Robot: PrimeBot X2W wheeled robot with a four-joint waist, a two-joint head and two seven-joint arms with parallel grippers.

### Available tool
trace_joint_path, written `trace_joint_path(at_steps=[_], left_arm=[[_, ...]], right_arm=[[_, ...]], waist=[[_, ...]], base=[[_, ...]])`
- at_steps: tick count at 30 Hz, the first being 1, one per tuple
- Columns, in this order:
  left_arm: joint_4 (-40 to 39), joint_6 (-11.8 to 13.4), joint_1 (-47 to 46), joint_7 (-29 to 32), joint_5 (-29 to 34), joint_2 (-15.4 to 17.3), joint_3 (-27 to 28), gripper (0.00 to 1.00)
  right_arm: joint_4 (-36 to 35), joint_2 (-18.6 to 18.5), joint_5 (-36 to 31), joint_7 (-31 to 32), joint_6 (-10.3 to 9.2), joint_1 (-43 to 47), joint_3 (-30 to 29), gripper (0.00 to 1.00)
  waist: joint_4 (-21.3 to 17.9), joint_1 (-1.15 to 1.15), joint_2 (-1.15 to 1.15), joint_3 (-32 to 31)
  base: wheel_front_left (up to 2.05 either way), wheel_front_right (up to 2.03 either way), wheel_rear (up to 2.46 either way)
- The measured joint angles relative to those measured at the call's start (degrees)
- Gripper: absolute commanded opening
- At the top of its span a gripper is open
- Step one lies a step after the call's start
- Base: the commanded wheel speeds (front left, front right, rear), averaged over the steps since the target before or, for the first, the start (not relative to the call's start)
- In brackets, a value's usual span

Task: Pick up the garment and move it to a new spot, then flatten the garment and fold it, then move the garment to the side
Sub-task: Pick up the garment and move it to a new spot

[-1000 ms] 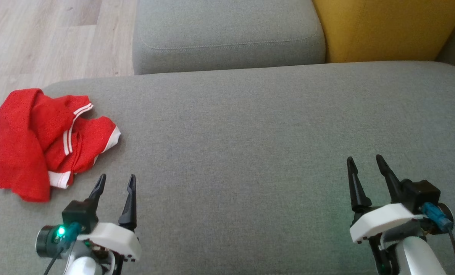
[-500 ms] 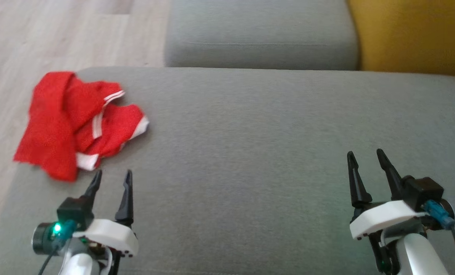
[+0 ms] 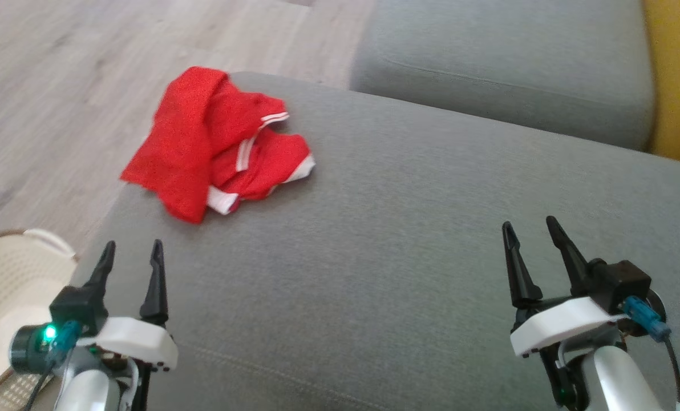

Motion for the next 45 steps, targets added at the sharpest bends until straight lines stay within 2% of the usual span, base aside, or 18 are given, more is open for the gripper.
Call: trace_joint_path(at_steps=[5, 9, 19, 33, 40, 45], left_arm=[[-0.24, 0.29, 0.07, 0.01, 0.0, 0.67, 0.15, 1.0], [-0.51, 0.79, 0.09, 0.01, -0.01, 0.73, 0.14, 1.0], [-0.83, 1.71, 0.11, 0.02, -0.07, 0.74, 0.09, 1.0], [-0.96, 1.59, -0.37, 0.11, -1.62, 0.77, -0.34, 1.0], [0.14, 0.14, -9.83, 0.18, -2.48, 0.54, -0.7, 1.0], [4.81, -1.43, -19.81, 0.89, -4.44, 0.18, -0.47, 1.0]], right_arm=[[-0.67, 0.03, 0.0, 0.45, 0.0, 0.61, 0.47, 1.0], [-0.67, 0.03, 0.01, 0.52, 0.0, 1.1, 0.53, 1.0], [-0.58, 0.03, 0.26, 0.97, 0.0, 1.1, 0.57, 1.0], [-0.96, 0.03, 0.24, 1.92, 0.0, 1.05, 0.33, 1.0], [-3.39, 0.02, -1.53, 4.09, 0.0, -0.12, 0.05, 1.0], [-5.88, 0.0, -3.5, 6.02, 0.0, -3.58, -0.32, 1.0]], waist=[[3.09, 0.0, 0.0, 0.03], [4.14, 0.0, 0.0, 0.14], [3.96, 0.0, 0.0, 0.33], [3.12, 0.0, 0.0, 2.23], [1.82, 0.0, 0.0, 6.83], [0.26, 0.0, 0.0, 11.85]], base=[[0.0, 0.0, 0.0], [0.0, 0.0, 0.0], [0.0, 0.0, 0.0], [0.0, 0.0, 0.0], [0.0, 0.0, 0.0], [0.0, 0.0, 0.0]])
